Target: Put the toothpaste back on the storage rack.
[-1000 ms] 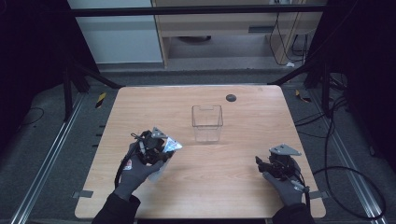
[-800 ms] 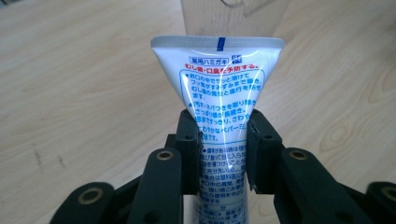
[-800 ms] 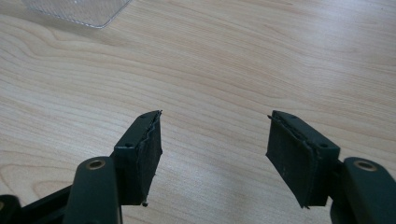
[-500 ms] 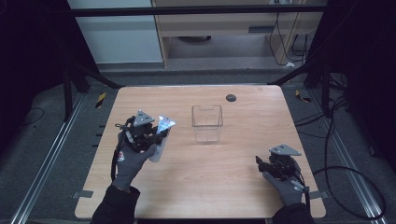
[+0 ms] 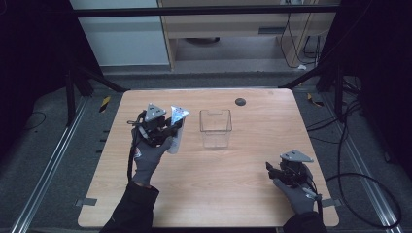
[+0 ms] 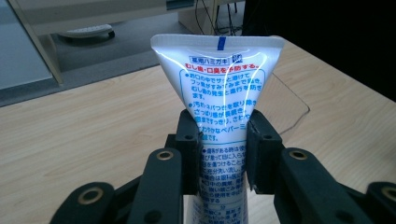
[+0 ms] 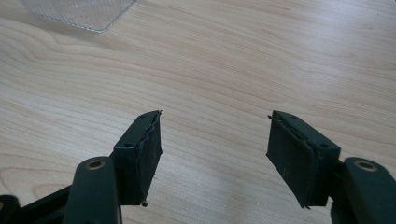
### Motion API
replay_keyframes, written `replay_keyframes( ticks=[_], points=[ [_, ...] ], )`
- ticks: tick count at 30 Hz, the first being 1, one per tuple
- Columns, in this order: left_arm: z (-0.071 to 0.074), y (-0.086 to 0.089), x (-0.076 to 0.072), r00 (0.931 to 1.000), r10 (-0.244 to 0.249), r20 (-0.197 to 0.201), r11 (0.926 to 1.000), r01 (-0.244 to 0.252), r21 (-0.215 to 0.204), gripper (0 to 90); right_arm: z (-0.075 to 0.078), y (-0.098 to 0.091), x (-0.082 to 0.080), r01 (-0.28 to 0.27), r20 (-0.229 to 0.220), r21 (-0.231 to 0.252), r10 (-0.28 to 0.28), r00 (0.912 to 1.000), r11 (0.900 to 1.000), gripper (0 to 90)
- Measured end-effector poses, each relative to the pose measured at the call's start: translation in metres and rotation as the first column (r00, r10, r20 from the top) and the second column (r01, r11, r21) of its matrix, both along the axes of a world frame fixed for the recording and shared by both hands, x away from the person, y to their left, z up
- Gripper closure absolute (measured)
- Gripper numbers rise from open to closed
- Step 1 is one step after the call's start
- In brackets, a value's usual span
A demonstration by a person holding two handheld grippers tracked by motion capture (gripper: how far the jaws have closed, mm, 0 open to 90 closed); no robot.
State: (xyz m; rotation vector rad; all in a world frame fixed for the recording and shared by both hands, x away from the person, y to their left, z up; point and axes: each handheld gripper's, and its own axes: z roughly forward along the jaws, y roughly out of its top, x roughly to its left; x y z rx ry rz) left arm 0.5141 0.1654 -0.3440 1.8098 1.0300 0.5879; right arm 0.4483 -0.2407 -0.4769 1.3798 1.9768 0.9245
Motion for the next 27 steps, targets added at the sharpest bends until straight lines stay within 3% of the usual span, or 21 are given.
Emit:
replay_keyframes(
  ticks=[16, 27],
  points=[
    [0.008, -0.021, 0.039, 0.9981, 0.037, 0.049, 0.9953, -0.033, -0.091, 69.3, -0.001, -0.002, 0.001, 0.006, 0.0, 0.007, -0.006, 1.0, 1.0, 34.8],
    [0.014, -0.049, 0.05, 0.9961, 0.029, 0.084, 0.993, -0.019, -0.117, 69.3, -0.001, -0.003, 0.001, 0.006, 0.001, 0.008, -0.006, 1.0, 1.0, 34.7]
  ],
)
